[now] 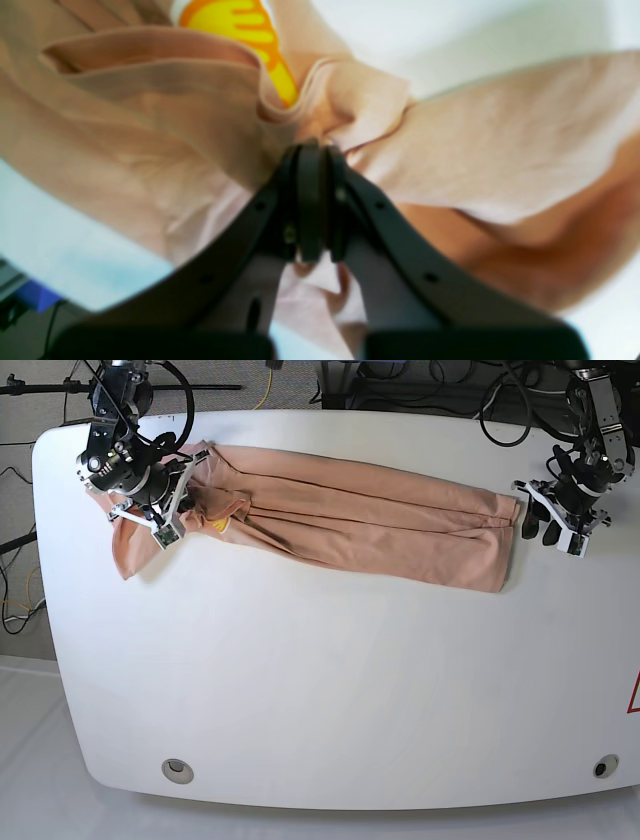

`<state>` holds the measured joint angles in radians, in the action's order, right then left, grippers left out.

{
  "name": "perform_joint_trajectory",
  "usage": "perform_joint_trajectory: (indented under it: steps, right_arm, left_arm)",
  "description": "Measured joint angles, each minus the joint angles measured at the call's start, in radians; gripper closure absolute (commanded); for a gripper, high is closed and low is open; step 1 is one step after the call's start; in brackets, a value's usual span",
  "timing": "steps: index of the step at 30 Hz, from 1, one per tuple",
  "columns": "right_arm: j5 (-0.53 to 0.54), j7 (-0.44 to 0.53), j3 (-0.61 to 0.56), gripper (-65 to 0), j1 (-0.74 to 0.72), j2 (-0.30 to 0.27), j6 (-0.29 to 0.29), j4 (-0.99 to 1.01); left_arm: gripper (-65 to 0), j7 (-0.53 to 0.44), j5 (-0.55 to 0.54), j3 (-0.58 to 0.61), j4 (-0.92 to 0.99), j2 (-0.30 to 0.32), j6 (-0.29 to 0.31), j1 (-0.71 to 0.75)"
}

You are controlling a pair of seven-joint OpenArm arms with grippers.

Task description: Fold the T-shirt properly

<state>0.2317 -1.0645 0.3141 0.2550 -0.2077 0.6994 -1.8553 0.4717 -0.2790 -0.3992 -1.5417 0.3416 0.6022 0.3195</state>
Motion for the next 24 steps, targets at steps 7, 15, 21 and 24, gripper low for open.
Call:
perform_joint_trajectory:
  steps: [7,15,21,24]
  right_arm:
    - [-0.023,0.016,0.000,-1.7,-0.008,0.000,0.000,-0.001]
    - [0.002,0.010,-0.001,-1.5,-0.027,0.005,0.000,0.000]
    - [0.064,0.000,-0.001,-1.2,-0.047,0.003,0.000,0.015]
    - [0.088,-0.014,-0.001,-2.2,-0.052,0.002,0.000,0.017]
  left_arm:
    - [-21.9,0.002,0.000,0.000,0.000,0.000,-0.003,0.001]
    - [-22.0,0.008,0.000,0.000,0.001,0.000,-0.003,0.001]
    - [-21.9,0.011,0.001,0.000,0.001,0.000,-0.003,0.005]
    - [-21.8,0.011,0.001,0.000,0.001,0.000,-0.003,0.007]
